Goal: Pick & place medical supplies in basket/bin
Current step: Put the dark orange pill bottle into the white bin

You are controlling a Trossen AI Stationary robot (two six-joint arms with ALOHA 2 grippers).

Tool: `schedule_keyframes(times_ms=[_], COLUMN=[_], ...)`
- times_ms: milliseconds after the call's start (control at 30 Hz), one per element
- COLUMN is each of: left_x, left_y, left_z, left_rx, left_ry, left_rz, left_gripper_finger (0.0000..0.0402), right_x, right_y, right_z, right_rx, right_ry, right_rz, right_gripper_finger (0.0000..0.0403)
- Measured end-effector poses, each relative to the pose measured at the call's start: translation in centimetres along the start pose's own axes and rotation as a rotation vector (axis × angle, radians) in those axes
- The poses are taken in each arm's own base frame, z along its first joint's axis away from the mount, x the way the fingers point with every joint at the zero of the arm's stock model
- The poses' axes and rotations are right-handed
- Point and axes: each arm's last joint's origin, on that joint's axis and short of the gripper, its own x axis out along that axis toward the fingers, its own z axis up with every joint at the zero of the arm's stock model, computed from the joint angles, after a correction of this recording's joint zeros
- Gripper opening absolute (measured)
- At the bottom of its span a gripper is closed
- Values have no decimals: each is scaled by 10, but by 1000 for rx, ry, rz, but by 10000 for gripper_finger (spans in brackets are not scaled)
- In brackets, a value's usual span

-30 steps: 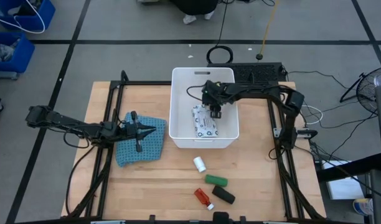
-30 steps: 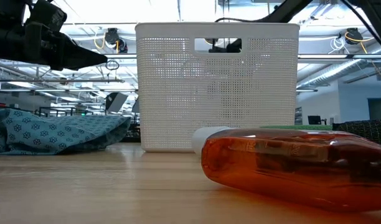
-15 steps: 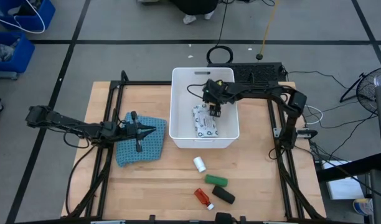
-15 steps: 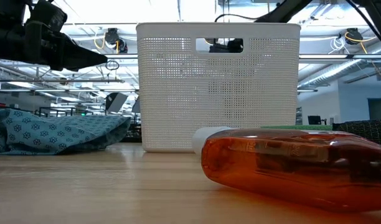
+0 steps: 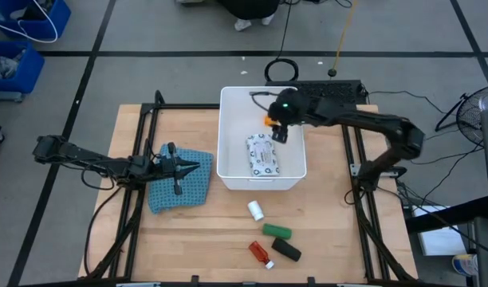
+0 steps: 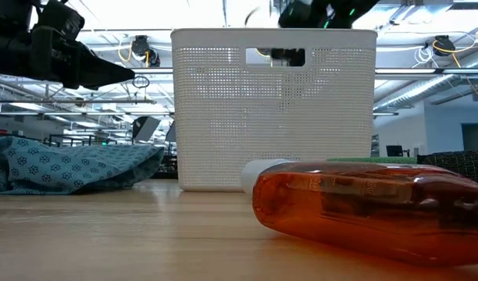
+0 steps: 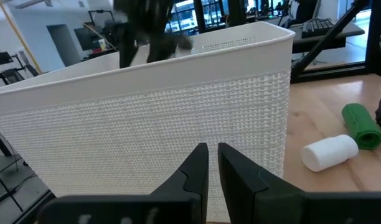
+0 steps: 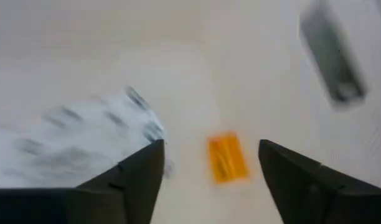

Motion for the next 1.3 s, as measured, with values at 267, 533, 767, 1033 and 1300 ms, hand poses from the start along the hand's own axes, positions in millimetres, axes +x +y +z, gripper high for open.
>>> schedule_keyframes(times_ms=[267,533,767,1033,1300], left_x=[0,0,0,0,0], left_y=[0,0,0,0,0], left_z=[0,0,-1,-2,-2], left_rx=[-2,-7,-4,1,-11], left_ry=[1,3,9,22,23], left_rz=[0,0,-1,-3,-2], left_gripper_finger=[42,42,42,42,42], right_x=[-96,-142,-139,-114,-89], right_y=[30,55,70,98,117], right_z=[16,-27,-85,-136,-166], right_rx=[-150,-171,-92,-33,-14], right_ry=[-453,-680,-851,-933,-897], right_rz=[293,336,507,653,525], right_gripper_finger=[74,7,1,1,0])
